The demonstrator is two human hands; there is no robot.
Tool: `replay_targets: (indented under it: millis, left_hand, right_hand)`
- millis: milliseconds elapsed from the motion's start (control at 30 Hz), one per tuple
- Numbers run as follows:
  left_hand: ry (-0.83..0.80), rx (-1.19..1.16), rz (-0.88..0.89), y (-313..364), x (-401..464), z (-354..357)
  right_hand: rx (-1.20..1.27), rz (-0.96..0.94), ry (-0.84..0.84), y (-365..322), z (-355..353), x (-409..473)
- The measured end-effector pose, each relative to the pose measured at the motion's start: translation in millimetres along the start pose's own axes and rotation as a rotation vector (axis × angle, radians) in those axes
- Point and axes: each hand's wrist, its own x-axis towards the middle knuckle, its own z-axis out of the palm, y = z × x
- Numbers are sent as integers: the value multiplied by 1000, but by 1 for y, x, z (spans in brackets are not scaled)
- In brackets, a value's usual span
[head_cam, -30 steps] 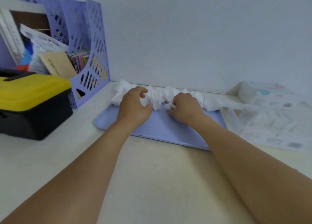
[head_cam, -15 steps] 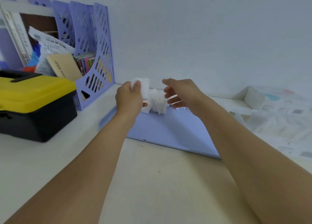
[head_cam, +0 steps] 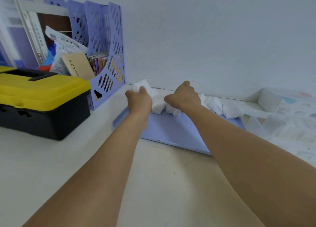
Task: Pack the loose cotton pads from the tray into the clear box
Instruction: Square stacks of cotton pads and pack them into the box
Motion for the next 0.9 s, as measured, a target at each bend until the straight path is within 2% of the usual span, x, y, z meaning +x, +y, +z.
replay_targets:
  millis: [100,167,267,333,433,533,667,900]
  left_hand:
    - [-8,22,28,-1,-3,2]
    - [4,60,110,-2,-8,1]
    - [-39,111,232,2,-19,-1]
    - [-180,68,172,4,-34,4]
    - [-511,-62,-25,0,-70,25]
    - [-715,-86,-42,-8,-99,46]
    - [-808,-96,8,-3,-119,61]
    - [-766,-223,-166,-6,-129,77]
  right_hand:
    - [13,-30,33,15,-6,-2]
    - [92,-56,47,23,-18,-7]
    - [532,-29,11,34,-53,-24]
    - [871,5,-138,48,-76,-41]
    - [1207,2,-432,80,-100,-65]
    - [1284,20,-523,103,-109,-79]
    - [1347,15,-518,117,-124,-80]
    - [1249,37,-444,128,-140,-78]
